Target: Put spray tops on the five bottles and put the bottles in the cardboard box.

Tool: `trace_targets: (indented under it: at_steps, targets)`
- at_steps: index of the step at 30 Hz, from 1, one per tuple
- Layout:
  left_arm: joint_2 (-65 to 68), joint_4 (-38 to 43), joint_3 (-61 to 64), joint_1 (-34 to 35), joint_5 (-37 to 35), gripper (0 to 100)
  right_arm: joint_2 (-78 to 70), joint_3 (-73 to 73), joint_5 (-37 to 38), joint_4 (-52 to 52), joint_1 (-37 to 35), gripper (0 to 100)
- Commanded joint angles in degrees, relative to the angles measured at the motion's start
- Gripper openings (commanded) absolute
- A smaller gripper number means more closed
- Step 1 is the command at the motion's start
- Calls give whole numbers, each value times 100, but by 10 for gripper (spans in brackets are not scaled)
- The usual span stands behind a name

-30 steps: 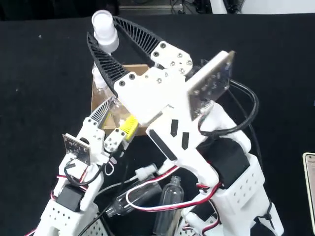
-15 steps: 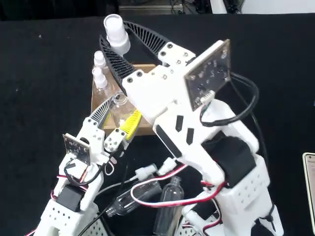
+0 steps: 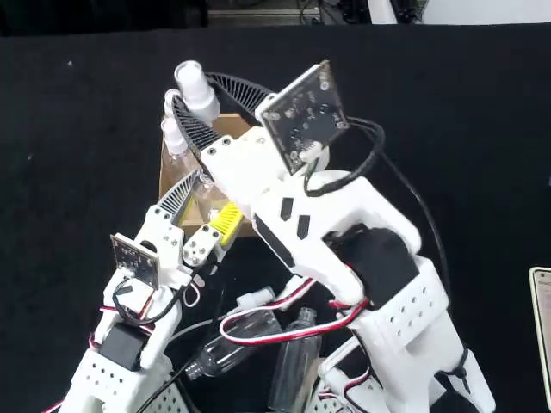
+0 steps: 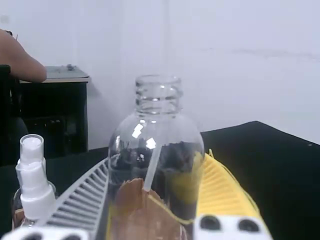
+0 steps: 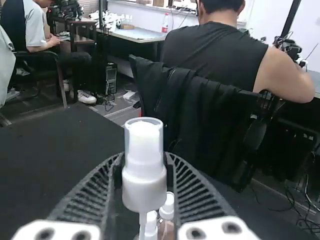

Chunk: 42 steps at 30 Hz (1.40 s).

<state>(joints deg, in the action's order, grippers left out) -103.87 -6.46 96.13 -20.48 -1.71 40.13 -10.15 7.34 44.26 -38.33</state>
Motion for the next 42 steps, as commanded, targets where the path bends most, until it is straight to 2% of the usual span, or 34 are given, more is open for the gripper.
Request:
trace_targets:
  at_steps: [1,4,8,16,18,21,26,29,32,35,39,42]
  targets:
    - [-44,105,127,-66,9,77,268,180,18,404,-440,20]
    - [-44,105,127,-57,9,77,233,558,18,1064,-844,96]
    - [-44,105,127,-57,9,76,233,1130,9,1864,-879,192]
    - [-35,105,127,-75,0,76,532,1877,53,2576,-703,135]
    - [-35,105,127,-101,-26,76,716,1886,53,2593,-246,121]
    - [-18,97,127,-101,-26,76,892,1692,53,2708,826,109]
    - [0,-114,127,-92,-26,76,1174,119,44,2945,2866,113]
    - [-18,-958,127,-110,-18,76,1402,-1367,18,2505,3859,113]
    - [-35,-1978,127,-84,-26,76,1710,-2976,18,1609,4334,113]
    - [-44,-1978,127,-57,9,76,2088,-4444,-70,589,4334,111]
    - [-44,-1653,127,-48,18,76,2659,-6105,-853,-712,4211,111]
    - [-44,-1240,127,101,18,76,3143,-6985,-1029,-1327,4229,110]
